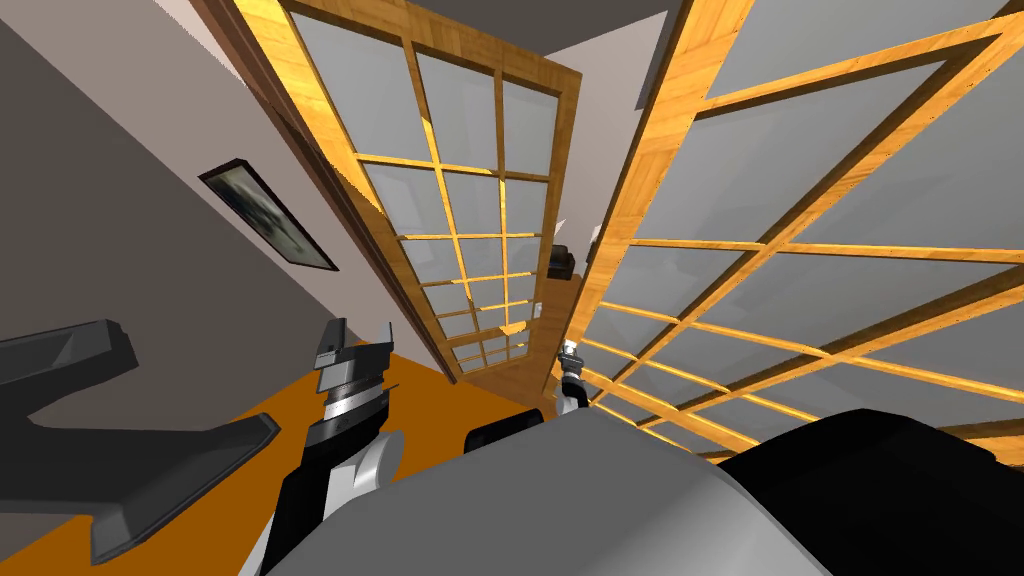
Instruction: Push the door open
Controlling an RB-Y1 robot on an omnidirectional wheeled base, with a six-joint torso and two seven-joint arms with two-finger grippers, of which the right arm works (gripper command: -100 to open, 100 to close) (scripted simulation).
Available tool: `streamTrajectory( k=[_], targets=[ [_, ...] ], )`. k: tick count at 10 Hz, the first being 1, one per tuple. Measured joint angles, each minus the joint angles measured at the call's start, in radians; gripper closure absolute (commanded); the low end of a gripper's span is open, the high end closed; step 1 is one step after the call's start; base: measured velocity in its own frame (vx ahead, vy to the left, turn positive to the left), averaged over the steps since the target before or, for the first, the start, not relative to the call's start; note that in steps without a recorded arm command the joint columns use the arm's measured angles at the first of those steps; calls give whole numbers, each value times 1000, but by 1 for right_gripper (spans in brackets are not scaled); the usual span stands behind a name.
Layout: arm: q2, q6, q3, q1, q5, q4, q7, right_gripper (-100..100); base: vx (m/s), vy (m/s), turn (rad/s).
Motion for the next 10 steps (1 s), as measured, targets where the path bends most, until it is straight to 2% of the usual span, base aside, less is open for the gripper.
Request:
streamTrajectory(
  k=[1,2,3,5,6,7,9,10],
  targets=[
    [9,7,-12,14,-9,-25,16,100,55,-54,24],
    [2,-1,-21,-9,-16,2,17,100,62,-35,78],
    [3,12,-31,5,-24,-29,24,100,55,-39,2],
    [3,-1,-51,-23,-36,1,37,100,73,-45,76],
    [-6,-17,-65,-42,-46,37,34,100,83,-56,79],
    [-5,-29,-83,-58,-58,56,41,100,64,-54,51],
    [-1,-30,-98,-46,-69,33,51,100,45,-39,41],
    [6,-21,-106,-42,-74,13,64,100,44,-47,34]
  ],
)
